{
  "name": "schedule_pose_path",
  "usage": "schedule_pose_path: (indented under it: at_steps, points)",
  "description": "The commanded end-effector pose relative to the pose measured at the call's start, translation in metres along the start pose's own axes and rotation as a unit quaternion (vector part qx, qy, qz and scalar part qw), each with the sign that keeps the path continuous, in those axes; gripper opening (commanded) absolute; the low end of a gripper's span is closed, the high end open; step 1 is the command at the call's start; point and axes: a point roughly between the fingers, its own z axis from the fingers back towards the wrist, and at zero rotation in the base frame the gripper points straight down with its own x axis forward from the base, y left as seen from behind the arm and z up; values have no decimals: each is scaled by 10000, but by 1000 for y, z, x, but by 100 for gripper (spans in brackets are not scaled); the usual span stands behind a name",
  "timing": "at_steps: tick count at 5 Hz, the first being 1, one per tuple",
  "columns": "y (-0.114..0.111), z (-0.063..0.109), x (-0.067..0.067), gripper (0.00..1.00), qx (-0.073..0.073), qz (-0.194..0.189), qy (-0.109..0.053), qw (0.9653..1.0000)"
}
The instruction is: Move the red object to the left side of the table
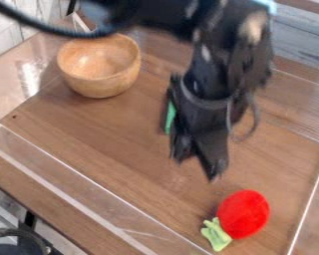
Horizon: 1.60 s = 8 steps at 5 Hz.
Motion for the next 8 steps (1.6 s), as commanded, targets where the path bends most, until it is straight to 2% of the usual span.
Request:
schedule_pose_path:
  at_steps: [1,3,4,6,7,8]
  points:
    - [5,25,13,0,78,-4,-282,9996]
    - [-32,12,6,0,92,343,-126,9993]
    - [-42,16,10,0,113,543,-115,9984]
    - [-37,22,12,0,93,834,-195,9963]
    - [-34,22,7,0,136,888,-211,9957]
    - [-20,25,7,0,159,860,-244,9959]
